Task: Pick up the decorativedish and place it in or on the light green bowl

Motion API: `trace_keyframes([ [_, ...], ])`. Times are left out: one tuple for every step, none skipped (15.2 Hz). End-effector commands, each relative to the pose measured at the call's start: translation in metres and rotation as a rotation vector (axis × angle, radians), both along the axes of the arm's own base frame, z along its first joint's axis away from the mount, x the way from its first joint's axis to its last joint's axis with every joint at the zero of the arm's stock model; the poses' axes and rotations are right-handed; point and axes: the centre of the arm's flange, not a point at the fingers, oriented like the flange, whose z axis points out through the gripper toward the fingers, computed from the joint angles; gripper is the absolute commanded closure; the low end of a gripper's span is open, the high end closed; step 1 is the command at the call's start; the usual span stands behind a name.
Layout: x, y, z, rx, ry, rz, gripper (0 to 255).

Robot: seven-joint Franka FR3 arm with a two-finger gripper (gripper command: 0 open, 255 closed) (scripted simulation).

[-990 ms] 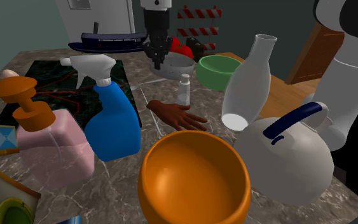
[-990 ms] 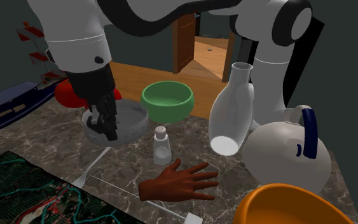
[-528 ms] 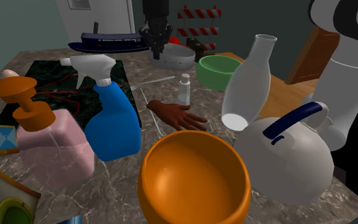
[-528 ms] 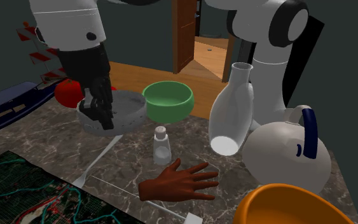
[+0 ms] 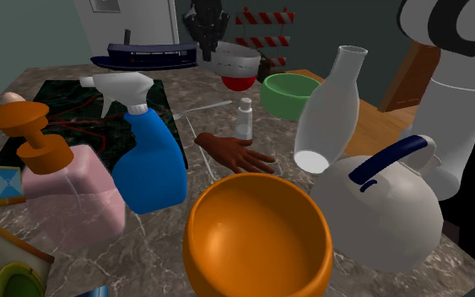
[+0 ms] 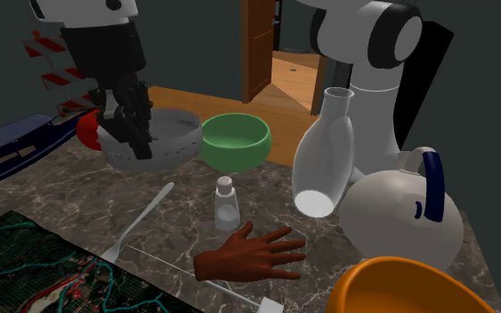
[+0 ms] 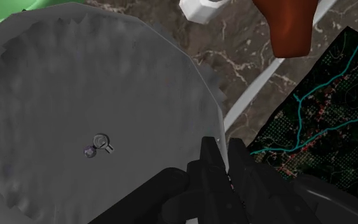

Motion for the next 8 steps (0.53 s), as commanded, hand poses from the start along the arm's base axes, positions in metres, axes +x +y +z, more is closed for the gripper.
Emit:
trace_keyframes([
  [-0.001,0.0,0.011,0.0,0.0,0.0,255],
  [-0.001,0.0,0.016,0.0,0.0,0.0,255],
  [-0.001,0.0,0.022,0.0,0.0,0.0,255],
  [-0.001,0.0,0.027,0.0,0.0,0.0,255],
  [-0.001,0.0,0.032,0.0,0.0,0.0,255],
  [-0.001,0.0,0.037,0.0,0.0,0.0,255],
  [-0.001,0.0,0.04,0.0,0.0,0.0,255],
  [-0.011,-0.009,0.042,0.0,0.0,0.0,255],
])
